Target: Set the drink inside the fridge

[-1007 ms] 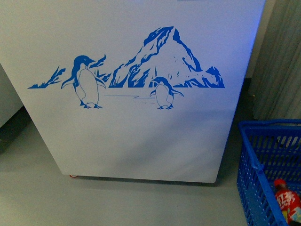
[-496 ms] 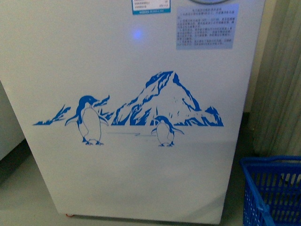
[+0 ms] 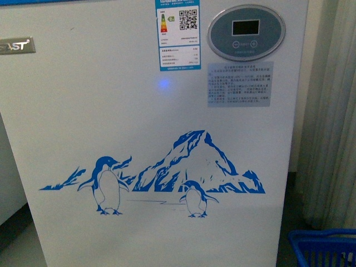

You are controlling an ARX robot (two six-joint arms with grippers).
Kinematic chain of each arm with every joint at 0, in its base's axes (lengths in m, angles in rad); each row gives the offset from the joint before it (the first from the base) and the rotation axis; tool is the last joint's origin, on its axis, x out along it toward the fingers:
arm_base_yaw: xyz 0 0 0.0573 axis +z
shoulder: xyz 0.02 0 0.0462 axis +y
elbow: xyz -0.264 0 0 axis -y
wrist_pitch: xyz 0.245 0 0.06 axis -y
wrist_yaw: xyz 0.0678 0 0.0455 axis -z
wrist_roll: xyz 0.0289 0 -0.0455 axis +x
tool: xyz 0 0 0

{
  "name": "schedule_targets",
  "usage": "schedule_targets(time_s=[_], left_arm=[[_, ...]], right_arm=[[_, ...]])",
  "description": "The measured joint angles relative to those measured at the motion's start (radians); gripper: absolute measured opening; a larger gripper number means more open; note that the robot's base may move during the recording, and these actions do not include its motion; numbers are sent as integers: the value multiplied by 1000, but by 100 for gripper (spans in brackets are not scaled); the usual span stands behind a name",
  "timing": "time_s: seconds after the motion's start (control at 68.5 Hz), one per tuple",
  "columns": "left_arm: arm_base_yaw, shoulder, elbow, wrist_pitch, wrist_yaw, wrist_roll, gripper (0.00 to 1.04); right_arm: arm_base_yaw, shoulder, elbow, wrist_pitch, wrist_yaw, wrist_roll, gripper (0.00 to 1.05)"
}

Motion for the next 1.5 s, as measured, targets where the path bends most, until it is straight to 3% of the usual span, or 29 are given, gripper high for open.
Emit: schedule_targets(time_s=[0.117,0.175,0.379,0.482,0.642,1.503], left_arm=[[0,0,0,0,0,0,97],[0,0,0,0,0,0,97],[0,0,0,0,0,0,97],[0,0,0,0,0,0,97],[0,0,0,0,0,0,97],[0,0,0,0,0,0,97]], right_arm=[[185,-72,-28,32,198,-32,42],[225,-85,-47,61,254,-51,42],[251,-131,-131,160,414,-114,41],[216,-154,-201,208,486,-156,41],[166,-178,-241,164,471,-156,41],[187,-196,-280,112,449,-120,41]])
